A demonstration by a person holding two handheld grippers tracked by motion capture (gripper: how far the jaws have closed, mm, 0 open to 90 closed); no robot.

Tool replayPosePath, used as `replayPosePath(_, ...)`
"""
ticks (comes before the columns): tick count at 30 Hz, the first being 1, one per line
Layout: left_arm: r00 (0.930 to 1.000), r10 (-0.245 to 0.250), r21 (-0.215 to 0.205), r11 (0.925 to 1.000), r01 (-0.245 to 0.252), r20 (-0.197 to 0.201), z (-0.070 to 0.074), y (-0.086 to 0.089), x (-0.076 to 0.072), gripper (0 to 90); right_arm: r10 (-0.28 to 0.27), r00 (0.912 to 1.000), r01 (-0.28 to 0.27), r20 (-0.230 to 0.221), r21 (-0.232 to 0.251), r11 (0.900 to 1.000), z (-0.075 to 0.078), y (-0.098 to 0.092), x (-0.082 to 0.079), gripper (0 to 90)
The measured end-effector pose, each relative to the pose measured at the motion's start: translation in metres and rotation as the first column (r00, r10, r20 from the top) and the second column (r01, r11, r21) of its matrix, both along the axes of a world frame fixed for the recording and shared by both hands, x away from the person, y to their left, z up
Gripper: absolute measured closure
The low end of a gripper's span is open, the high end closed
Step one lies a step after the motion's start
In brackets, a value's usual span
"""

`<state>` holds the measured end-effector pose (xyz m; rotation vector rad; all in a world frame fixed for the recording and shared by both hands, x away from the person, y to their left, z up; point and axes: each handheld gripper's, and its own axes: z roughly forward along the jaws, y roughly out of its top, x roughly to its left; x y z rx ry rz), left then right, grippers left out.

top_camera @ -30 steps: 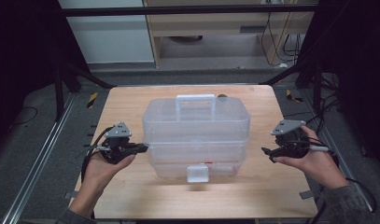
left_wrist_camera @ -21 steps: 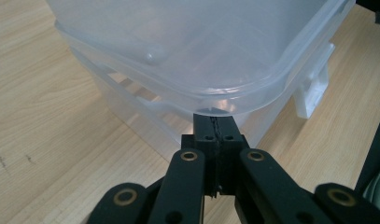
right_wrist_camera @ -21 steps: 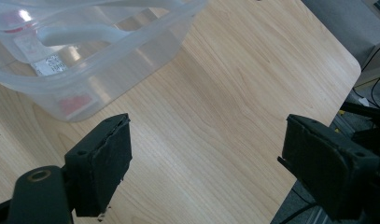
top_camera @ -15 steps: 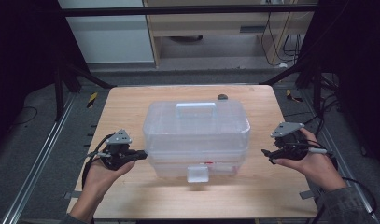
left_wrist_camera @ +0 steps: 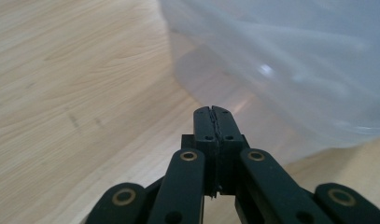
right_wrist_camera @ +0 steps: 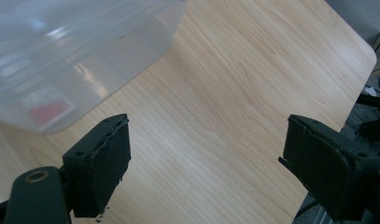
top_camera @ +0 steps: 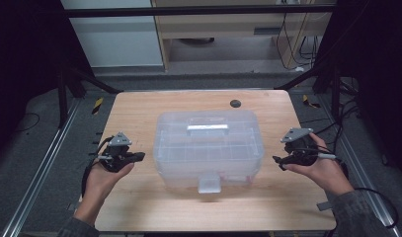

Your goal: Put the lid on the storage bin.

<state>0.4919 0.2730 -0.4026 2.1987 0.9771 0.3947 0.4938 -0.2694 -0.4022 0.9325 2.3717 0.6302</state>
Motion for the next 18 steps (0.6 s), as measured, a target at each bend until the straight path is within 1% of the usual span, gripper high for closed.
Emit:
replayPosePath(2, 0.9997, 0.023, 0.0, 0.9997, -0.023, 0.0, -0.005, 0.005, 0.008, 89.5, -0.015, 0.9999, 0.015, -0.005, 0.001, 1.0, -0.005, -0.001, 0.007, 15.2)
replayPosePath(3, 0.9995, 0.03, 0.002, 0.9995, -0.03, -0.007, -0.008, 0.007, 0.012, 89.5, -0.028, 0.9996, 0.028, -0.004, 0.0, 1.0, -0.008, -0.001, 0.011, 15.3)
replayPosePath(4, 0.9995, 0.03, 0.002, 0.9995, -0.03, -0.007, -0.008, 0.007, 0.012, 89.5, -0.042, 0.9991, 0.042, -0.004, 0.003, 0.999, -0.01, -0.001, 0.015, 15.5)
replayPosePath(5, 0.9989, 0.044, 0.017, 0.9989, -0.044, -0.014, -0.015, 0.009, 0.02, 89.5, -0.048, 0.9988, 0.048, -0.005, 0.007, 0.999, -0.014, -0.002, 0.02, 15.7)
replayPosePath(6, 0.9986, 0.05, 0.026, 0.9984, -0.049, -0.019, -0.018, 0.01, 0.023, 89.5, -0.058, 0.9983, 0.058, -0.01, 0.012, 0.998, -0.017, -0.002, 0.023, 16.0)
replayPosePath(8, 0.9976, 0.062, 0.035, 0.9975, -0.061, -0.03, -0.024, 0.012, 0.03, 89.6, -0.079, 0.9967, 0.079, -0.015, 0.023, 0.997, -0.024, -0.003, 0.032, 16.4)
replayPosePath(10, 0.9964, 0.075, 0.033, 0.9967, -0.073, -0.041, -0.03, 0.014, 0.036, 89.6, -0.101, 0.9947, 0.101, -0.021, 0.021, 0.995, -0.03, -0.003, 0.041, 17.1)
replayPosePath(11, 0.9959, 0.078, 0.036, 0.9965, -0.076, -0.047, -0.032, 0.015, 0.039, 89.6, -0.112, 0.9934, 0.112, -0.026, 0.028, 0.993, -0.034, -0.003, 0.045, 17.5)
replayPosePath(12, 0.9959, 0.078, 0.036, 0.9965, -0.076, -0.047, -0.032, 0.015, 0.039, 89.6, -0.112, 0.9934, 0.112, -0.026, 0.028, 0.993, -0.034, -0.003, 0.045, 17.5)
replayPosePath(13, 0.9947, 0.086, 0.044, 0.9956, -0.083, -0.057, -0.037, 0.016, 0.045, 89.7, -0.128, 0.991, 0.13, -0.04, 0.036, 0.991, -0.04, -0.004, 0.055, 17.7)
replayPosePath(17, 0.9931, 0.096, 0.048, 0.9945, -0.093, -0.067, -0.043, 0.019, 0.053, 89.7, -0.152, 0.9867, 0.155, -0.058, 0.05, 0.987, -0.048, -0.006, 0.069, 18.7)
replayPosePath(18, 0.9931, 0.096, 0.048, 0.9945, -0.093, -0.067, -0.043, 0.019, 0.053, 89.7, -0.16, 0.9852, 0.163, -0.063, 0.058, 0.985, -0.05, -0.007, 0.072, 18.7)
